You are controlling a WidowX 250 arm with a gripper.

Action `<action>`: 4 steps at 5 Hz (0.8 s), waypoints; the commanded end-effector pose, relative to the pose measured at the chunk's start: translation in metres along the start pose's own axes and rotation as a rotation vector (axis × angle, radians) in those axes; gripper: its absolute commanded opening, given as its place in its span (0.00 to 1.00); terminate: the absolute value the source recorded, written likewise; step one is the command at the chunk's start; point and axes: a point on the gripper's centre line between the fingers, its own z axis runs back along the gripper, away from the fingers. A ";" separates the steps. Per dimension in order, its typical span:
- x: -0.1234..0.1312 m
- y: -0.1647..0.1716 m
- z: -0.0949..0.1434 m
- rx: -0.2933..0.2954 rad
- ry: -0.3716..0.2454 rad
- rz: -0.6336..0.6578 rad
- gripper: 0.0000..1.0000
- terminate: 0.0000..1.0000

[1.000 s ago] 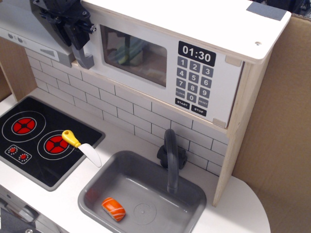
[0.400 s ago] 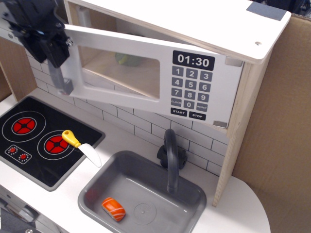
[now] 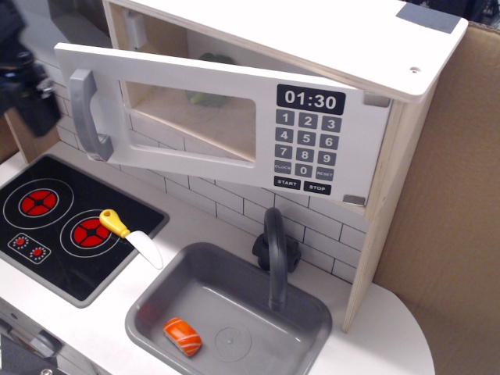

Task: Open microwave

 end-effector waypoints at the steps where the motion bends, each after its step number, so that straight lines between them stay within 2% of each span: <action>1: 0.026 0.069 0.016 0.116 -0.026 0.129 1.00 0.00; 2: 0.048 0.086 0.010 0.154 -0.037 0.235 1.00 0.00; 3: 0.071 0.081 0.006 0.169 -0.068 0.296 1.00 0.00; 4: 0.091 0.062 -0.005 0.201 -0.096 0.313 1.00 0.00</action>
